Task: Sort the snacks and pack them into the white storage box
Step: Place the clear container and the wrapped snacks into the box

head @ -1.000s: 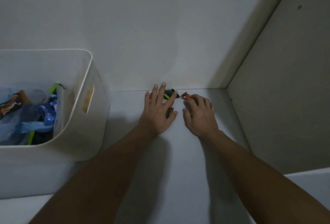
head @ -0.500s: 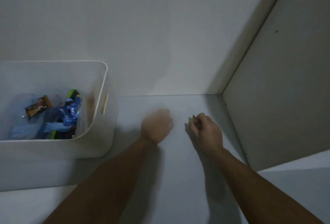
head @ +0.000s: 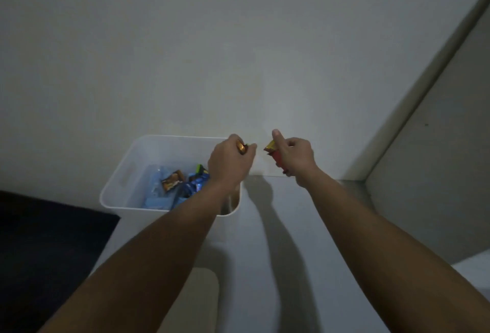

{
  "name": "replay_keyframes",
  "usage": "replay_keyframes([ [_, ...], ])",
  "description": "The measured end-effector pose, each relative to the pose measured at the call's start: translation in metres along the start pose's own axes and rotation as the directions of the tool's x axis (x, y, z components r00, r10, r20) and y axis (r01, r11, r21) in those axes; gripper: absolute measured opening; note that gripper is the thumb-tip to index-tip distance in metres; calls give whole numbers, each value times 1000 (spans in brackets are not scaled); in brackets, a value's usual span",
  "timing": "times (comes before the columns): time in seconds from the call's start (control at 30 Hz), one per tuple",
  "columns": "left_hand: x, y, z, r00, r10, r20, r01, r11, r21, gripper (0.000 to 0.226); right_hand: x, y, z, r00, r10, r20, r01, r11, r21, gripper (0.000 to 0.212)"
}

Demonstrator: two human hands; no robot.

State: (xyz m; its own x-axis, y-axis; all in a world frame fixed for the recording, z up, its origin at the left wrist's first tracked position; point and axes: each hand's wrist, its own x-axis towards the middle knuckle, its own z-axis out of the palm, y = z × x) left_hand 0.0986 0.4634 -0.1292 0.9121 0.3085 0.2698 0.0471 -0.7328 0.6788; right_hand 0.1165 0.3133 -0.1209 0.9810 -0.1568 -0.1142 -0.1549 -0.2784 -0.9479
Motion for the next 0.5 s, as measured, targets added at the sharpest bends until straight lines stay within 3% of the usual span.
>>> replay_keyframes([
  [0.1,19,-33,-42,966,-251,61,256,961,-103,46,-10,-28,43,988,97,123,-105,993,62,59],
  [0.2,32,-72,-69,910,-399,116,413,897,-158,64,-14,-41,85,974,154,165,-166,984,63,57],
  [0.33,44,-110,-77,818,-495,293,552,818,-159,134,-18,-43,130,976,182,117,-180,983,-25,59],
  [0.37,47,-115,-77,784,-504,364,589,789,-175,143,-18,-43,138,975,186,118,-182,982,-45,58],
  [0.43,42,-107,-90,725,-487,487,639,739,-212,125,-19,-40,149,975,174,139,-154,977,-145,63],
  [0.5,40,-109,-95,734,-454,505,604,777,-178,100,-18,-38,154,986,124,114,-85,950,-301,63],
])
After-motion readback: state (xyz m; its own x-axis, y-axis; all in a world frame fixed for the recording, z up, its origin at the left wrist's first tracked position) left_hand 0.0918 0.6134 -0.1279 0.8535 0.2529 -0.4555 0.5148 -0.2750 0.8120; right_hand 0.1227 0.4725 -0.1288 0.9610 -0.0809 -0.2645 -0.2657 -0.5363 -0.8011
